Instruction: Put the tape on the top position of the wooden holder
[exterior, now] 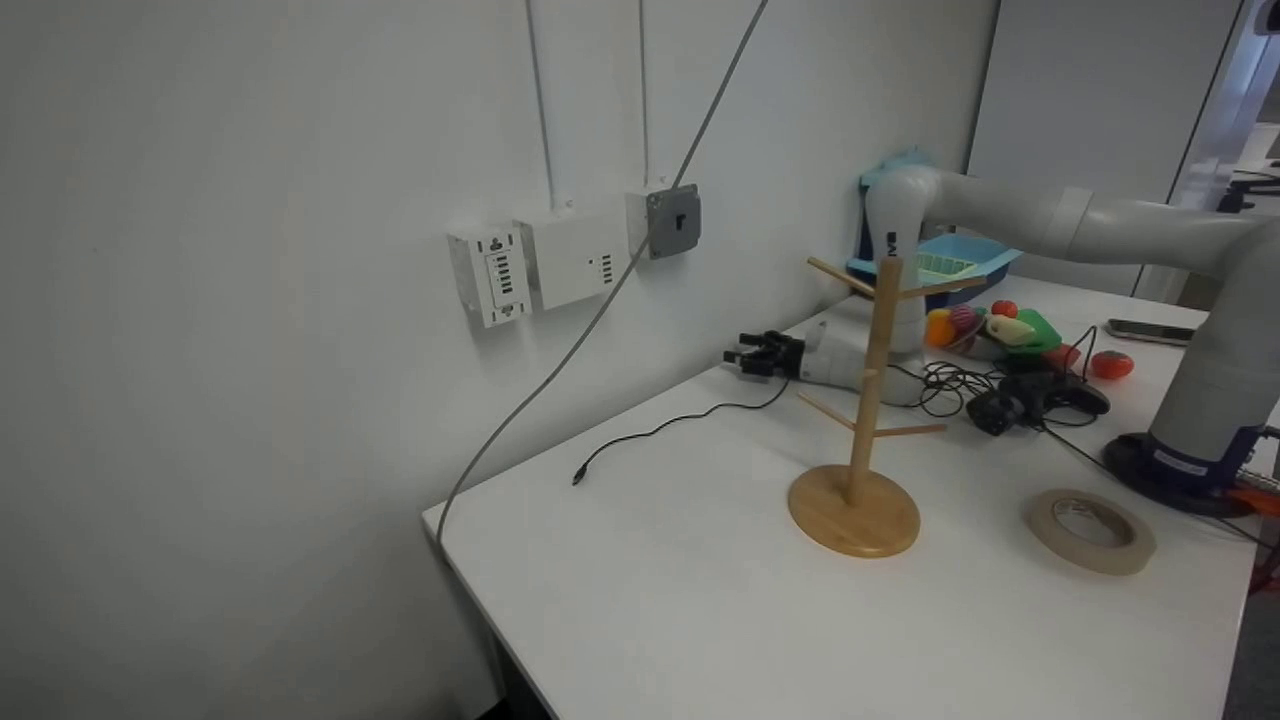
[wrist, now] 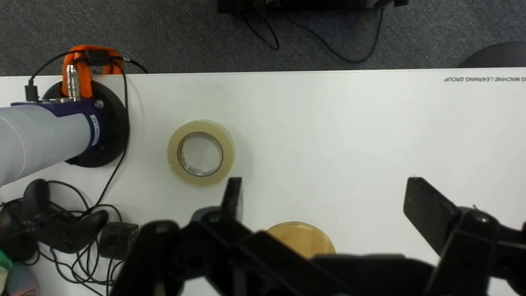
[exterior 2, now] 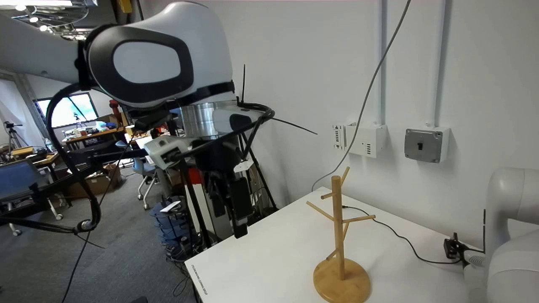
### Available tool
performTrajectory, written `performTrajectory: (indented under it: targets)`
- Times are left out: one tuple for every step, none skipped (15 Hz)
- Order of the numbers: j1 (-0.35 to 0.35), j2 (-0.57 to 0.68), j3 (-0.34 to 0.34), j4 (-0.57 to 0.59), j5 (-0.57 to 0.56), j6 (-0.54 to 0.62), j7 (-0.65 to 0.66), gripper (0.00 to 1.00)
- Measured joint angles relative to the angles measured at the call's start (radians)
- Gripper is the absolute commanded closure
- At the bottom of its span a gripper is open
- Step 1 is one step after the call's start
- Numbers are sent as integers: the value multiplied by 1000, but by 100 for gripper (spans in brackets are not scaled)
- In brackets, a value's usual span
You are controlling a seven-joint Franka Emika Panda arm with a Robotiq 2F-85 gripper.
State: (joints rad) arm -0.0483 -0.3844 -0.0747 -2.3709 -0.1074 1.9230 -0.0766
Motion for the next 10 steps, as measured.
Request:
performTrajectory:
  targets:
    - [-2, -1, -1, -9, -3, 11, 0, 0]
    - [-2, -3, -2, -13, -4, 15, 0, 0]
    - [-2, -5, -1, -14, -4, 16, 0, 0]
    - [-2, -8, -1, -15, -4, 16, 0, 0]
    - [-2, -9, -1, -15, -4, 16, 0, 0]
    - [-2, -11, -1, -15, -4, 16, 0, 0]
    - [-2, -11, -1, -15, -4, 16, 0, 0]
    - [-2, -11, -1, -15, -4, 16, 0, 0]
    - [-2, -11, -1, -16, -4, 16, 0, 0]
    - [-2, -11, -1, -16, -4, 16, 0, 0]
